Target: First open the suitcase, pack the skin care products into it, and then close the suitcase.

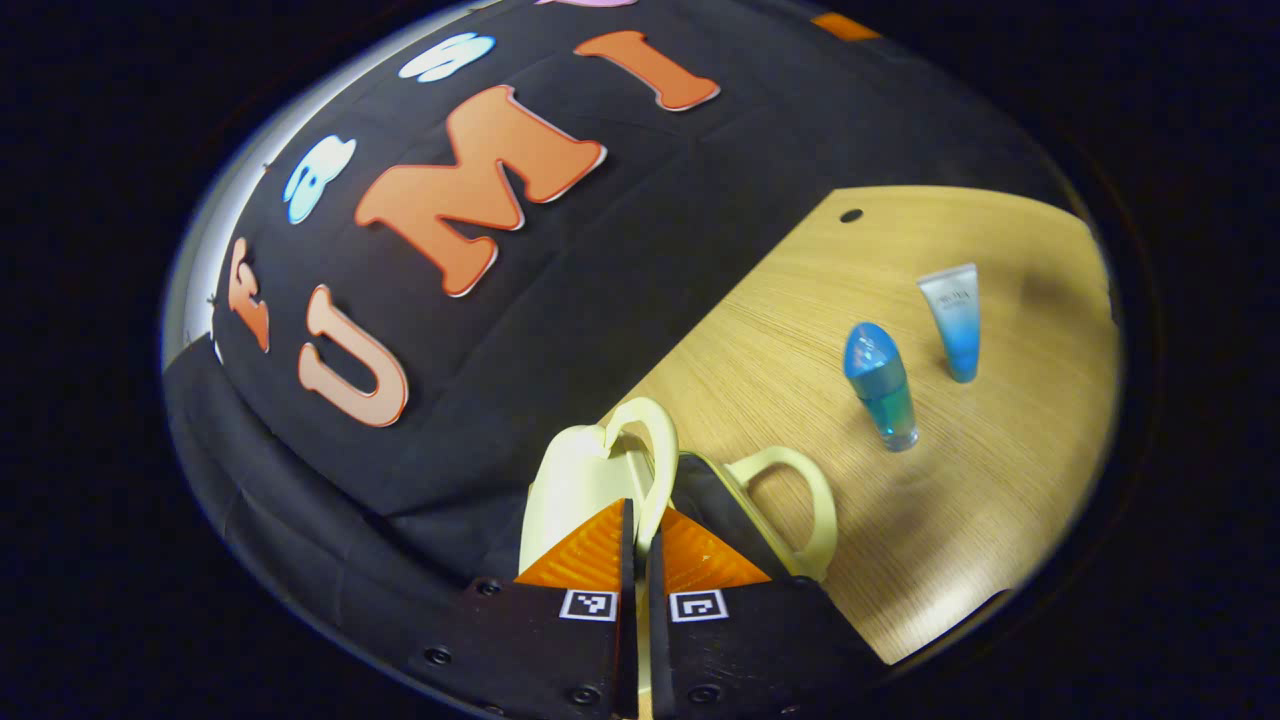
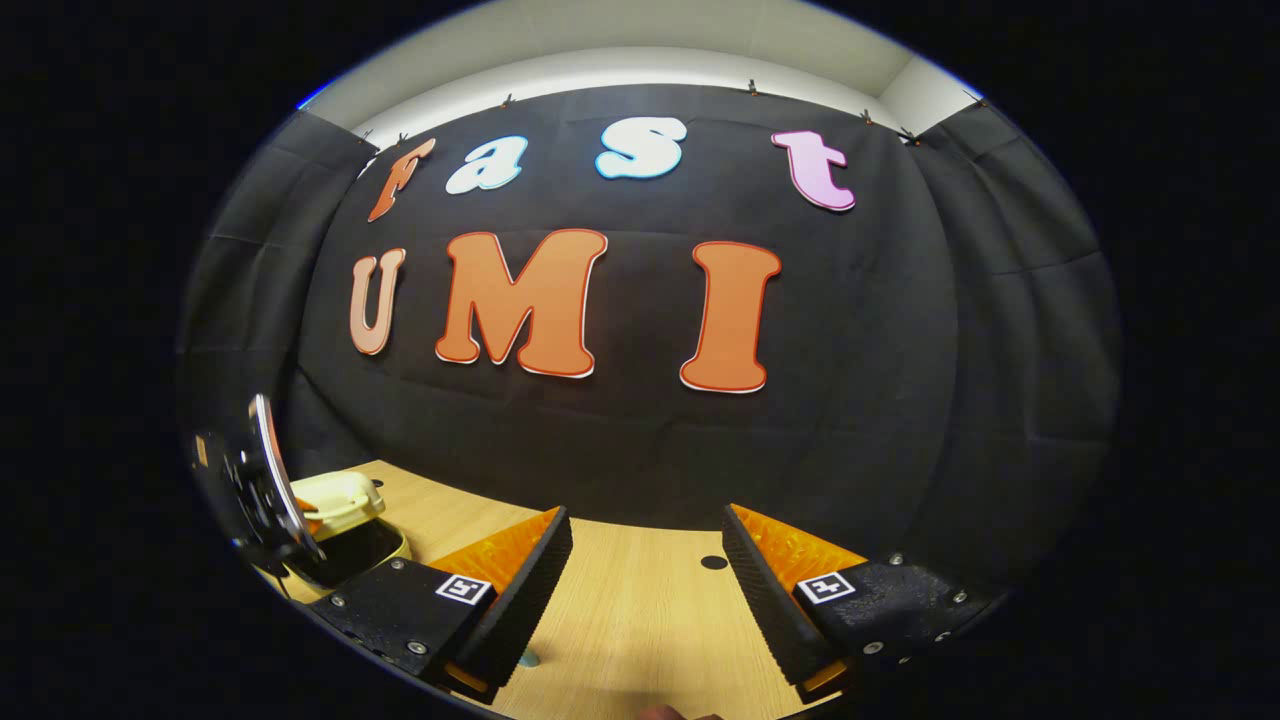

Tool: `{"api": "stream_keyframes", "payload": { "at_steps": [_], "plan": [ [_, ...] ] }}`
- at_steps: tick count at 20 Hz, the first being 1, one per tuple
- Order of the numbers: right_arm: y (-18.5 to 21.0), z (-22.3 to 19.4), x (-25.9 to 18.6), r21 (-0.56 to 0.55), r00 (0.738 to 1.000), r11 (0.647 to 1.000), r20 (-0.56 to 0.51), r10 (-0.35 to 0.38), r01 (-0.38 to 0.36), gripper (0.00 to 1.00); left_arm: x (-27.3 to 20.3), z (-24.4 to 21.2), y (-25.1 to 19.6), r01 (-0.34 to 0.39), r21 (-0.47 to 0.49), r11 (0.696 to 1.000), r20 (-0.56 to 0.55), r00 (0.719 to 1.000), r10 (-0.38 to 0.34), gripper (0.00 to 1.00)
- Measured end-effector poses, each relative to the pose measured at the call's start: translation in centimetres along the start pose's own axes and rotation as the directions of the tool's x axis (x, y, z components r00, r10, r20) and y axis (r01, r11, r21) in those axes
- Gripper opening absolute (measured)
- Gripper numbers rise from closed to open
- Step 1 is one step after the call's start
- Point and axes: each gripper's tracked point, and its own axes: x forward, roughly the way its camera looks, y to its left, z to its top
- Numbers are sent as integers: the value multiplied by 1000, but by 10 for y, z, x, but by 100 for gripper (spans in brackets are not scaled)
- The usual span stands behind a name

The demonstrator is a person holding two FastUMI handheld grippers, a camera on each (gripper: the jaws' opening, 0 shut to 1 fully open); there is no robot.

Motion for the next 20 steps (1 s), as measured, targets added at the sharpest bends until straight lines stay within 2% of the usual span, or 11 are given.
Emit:
{"api": "stream_keyframes", "payload": {
  "at_steps": [4, 7, 11, 15, 18, 20],
  "plan": [
    [13, -1, -1, -7, 1000, 1000, -13, 20, -20, 95, -5, 1, 52, -41, -153, 987, 30, 998, 46, 5],
    [22, 2, -5, -22, 1000, 1000, -22, 1, -2, 95, -5, -5, 99, -78, -246, 966, 55, 994, 94, 5],
    [48, -2, 1, 0, 997, 998, -58, -55, 55, 95, -1, -32, 170, -105, -375, 921, 65, 988, 139, 5],
    [101, 1, 11, 36, 995, 998, -85, -51, 54, 95, 13, -71, 226, -141, -416, 898, 60, 982, 182, 5],
    [131, 12, 15, 20, 995, 998, -71, -64, 66, 95, 27, -111, 263, -165, -425, 890, 34, 980, 198, 5],
    [148, 15, 18, 3, 994, 997, -70, -83, 83, 95, 37, -141, 282, -165, -457, 874, 18, 981, 194, 5]
  ]
}}
